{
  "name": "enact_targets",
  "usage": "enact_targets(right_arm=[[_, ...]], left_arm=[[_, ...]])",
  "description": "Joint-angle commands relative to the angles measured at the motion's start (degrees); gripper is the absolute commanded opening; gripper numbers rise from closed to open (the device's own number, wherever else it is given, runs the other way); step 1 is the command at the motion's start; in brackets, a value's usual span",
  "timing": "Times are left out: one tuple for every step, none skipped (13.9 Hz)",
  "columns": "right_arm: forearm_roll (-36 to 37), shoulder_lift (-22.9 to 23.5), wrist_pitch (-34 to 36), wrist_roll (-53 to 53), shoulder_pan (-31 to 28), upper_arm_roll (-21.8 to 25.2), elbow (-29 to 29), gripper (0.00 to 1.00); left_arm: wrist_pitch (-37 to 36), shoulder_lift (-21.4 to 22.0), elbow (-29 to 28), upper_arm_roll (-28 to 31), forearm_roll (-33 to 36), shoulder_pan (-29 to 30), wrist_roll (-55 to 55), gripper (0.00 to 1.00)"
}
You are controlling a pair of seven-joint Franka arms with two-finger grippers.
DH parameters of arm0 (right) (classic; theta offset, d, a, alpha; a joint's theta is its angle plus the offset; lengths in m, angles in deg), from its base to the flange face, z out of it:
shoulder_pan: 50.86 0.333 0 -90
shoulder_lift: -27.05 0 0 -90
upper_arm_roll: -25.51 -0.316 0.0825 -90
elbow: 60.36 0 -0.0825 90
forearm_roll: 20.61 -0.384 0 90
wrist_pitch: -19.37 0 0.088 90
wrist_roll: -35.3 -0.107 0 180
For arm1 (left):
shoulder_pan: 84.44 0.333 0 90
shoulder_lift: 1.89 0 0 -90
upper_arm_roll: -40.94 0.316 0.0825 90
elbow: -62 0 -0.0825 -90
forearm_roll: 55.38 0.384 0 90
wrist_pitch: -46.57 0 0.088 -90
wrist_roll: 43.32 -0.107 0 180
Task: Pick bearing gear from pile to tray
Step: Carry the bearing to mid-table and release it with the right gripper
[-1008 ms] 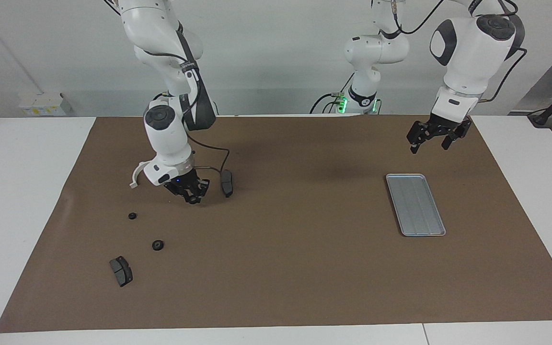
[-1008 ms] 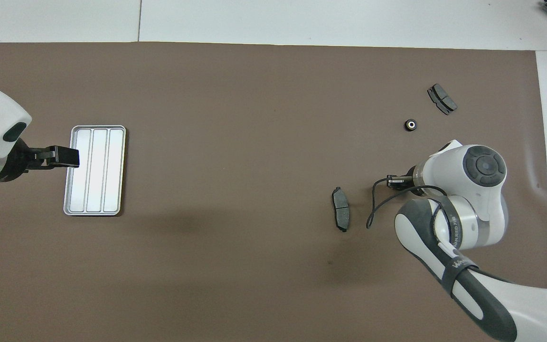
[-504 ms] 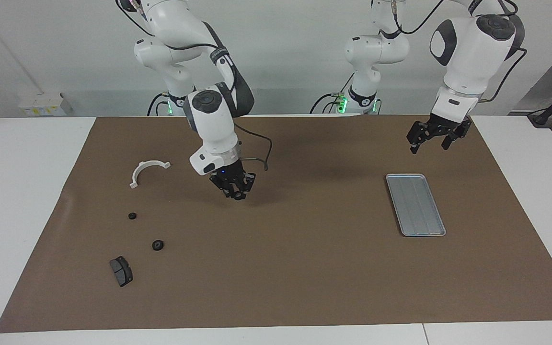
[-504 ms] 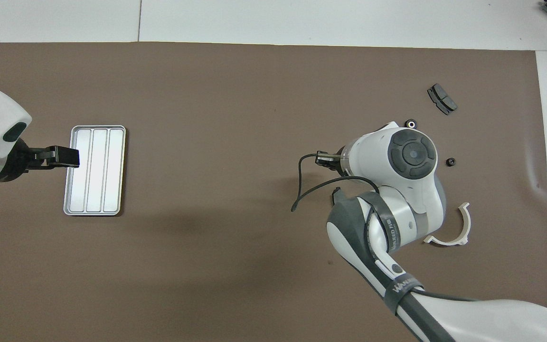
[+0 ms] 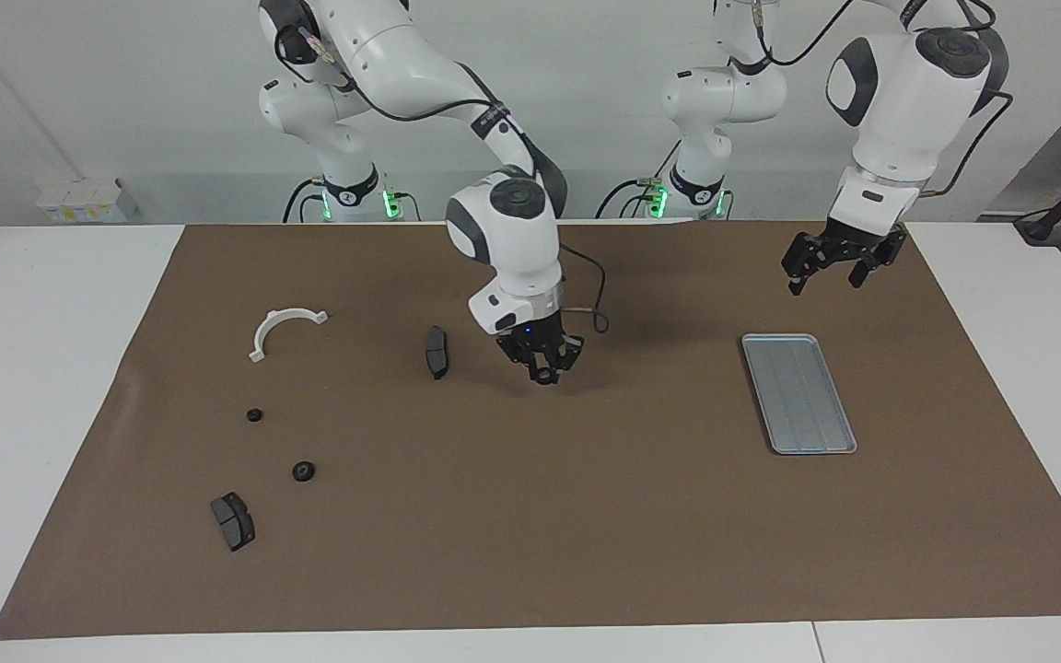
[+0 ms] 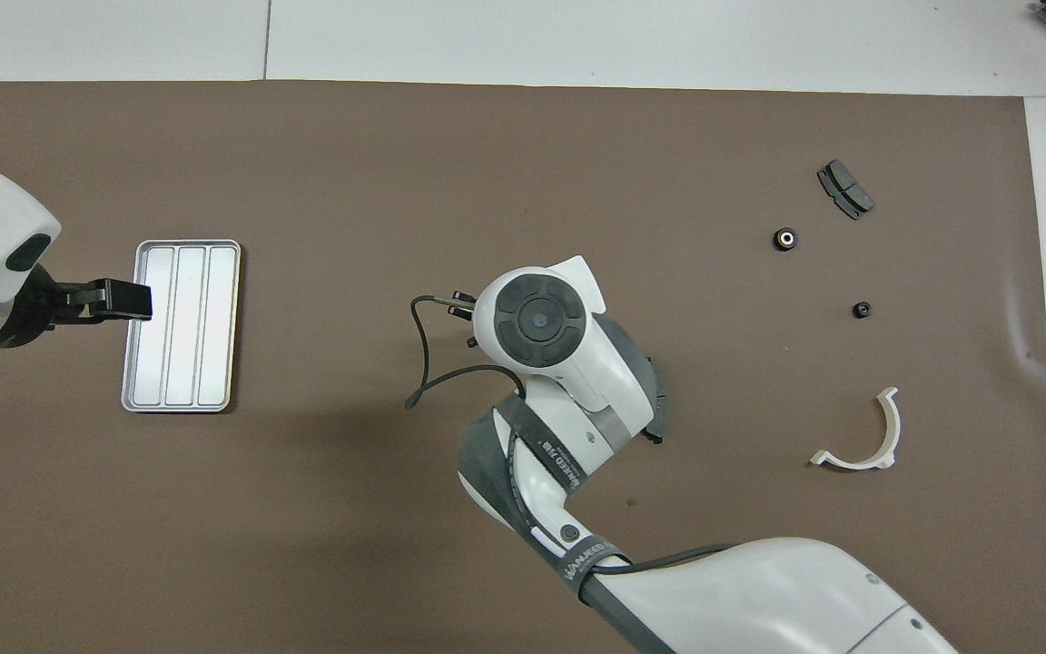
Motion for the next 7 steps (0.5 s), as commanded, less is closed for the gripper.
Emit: enact_targets(right_arm=[[2.19, 5.02, 1.34, -3.61, 1.68, 0.23, 5.41, 0.0], [2.01, 6.08, 0.73, -4.31, 2.74, 0.23, 6.12, 0.0], [2.01, 6.35, 0.02, -4.84, 2.83, 0.23, 6.21, 0.0], [1.66, 6.35, -0.68, -4.85, 3.09, 0.14, 6.21, 0.0], [1.83, 6.27, -1.91, -5.11, 3.1, 0.14, 5.43, 0.03], [1.84, 6.26, -2.61, -5.2, 3.18, 0.14, 4.46, 0.1], [1.92, 6.18, -2.97, -5.02, 3.19, 0.14, 3.15, 0.26]], left_arm=[[1.21, 1.95, -2.33, 0.39, -0.86, -0.52, -0.67, 1.0], [1.21, 1.95, -2.33, 0.39, -0.86, -0.52, -0.67, 1.0], [1.21, 1.95, -2.33, 0.39, -0.86, -0.52, -0.67, 1.0], [1.3, 1.95, -2.33, 0.39, -0.86, -0.52, -0.67, 1.0], [1.3, 1.95, -2.33, 0.39, -0.86, -0.52, -0.67, 1.0], [1.3, 1.95, -2.33, 0.39, -0.86, -0.52, -0.67, 1.0], [1.3, 1.95, -2.33, 0.39, -0.86, -0.52, -0.67, 1.0]])
